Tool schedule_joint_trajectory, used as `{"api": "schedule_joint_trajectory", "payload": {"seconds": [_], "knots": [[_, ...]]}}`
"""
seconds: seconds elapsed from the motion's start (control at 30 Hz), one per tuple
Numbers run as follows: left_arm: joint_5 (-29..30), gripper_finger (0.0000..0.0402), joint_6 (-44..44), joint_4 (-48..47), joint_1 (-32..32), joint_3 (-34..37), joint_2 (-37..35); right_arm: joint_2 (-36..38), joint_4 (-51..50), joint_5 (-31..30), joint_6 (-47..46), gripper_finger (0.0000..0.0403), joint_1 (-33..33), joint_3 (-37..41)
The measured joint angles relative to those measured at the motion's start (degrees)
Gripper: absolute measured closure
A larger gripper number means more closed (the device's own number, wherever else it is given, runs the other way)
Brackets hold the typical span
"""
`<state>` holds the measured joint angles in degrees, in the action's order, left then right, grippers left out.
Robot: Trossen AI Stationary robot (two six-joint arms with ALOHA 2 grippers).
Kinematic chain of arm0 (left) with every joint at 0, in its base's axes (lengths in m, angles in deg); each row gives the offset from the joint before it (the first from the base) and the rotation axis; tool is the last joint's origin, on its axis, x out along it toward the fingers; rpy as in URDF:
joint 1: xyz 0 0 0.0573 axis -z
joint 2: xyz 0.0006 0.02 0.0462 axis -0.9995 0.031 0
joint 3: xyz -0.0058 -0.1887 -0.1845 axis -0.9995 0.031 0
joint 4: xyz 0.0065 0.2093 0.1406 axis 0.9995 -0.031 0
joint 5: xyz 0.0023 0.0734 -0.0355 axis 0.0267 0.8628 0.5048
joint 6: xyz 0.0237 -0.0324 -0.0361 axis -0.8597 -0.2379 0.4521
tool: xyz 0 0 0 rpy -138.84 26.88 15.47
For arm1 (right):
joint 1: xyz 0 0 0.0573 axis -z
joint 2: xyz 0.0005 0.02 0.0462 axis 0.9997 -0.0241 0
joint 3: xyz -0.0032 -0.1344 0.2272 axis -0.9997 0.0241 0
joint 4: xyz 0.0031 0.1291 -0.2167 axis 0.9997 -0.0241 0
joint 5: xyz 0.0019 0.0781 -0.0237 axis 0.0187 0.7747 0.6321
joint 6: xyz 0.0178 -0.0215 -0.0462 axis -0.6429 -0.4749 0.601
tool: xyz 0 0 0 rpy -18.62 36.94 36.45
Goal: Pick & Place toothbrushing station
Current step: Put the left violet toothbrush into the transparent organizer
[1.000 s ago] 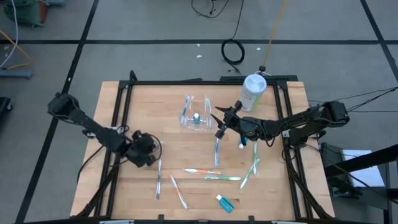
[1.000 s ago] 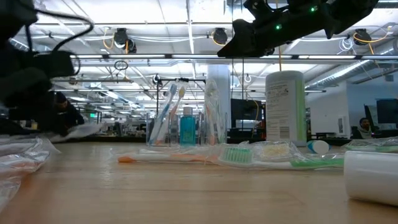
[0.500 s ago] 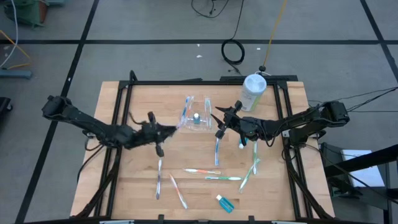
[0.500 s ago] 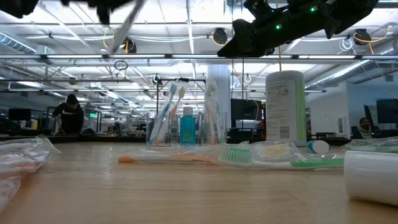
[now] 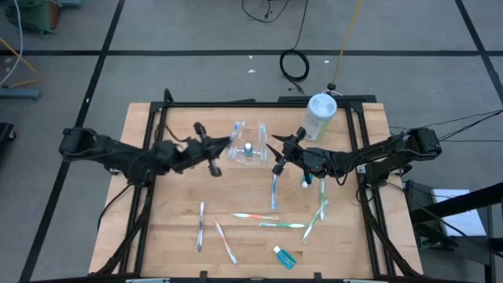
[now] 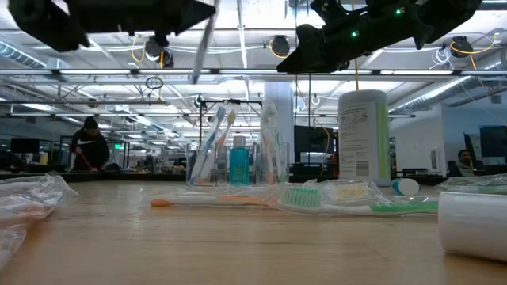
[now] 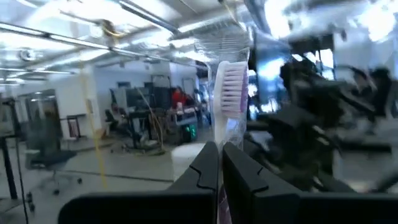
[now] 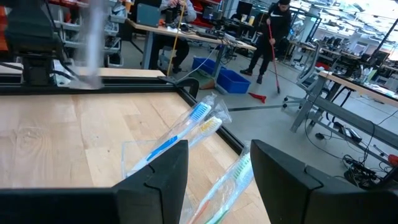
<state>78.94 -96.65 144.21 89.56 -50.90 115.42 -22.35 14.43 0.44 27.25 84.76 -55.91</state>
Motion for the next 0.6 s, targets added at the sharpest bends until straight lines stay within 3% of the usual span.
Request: {"api": "schedule_joint_trajectory", "payload": {"seconds": [0.2,0.6], "knots": [[2.03,0.039,4.23,3.39,-5.84,-0.04,8.35,0.0,-0.02,0.02,0.0,0.0236,0.0,0.0],[3.51,0.0395,2.66,13.53,-6.94,-0.04,20.88,0.0,-0.02,0.02,0.0,0.0236,0.01,0.0]]}}
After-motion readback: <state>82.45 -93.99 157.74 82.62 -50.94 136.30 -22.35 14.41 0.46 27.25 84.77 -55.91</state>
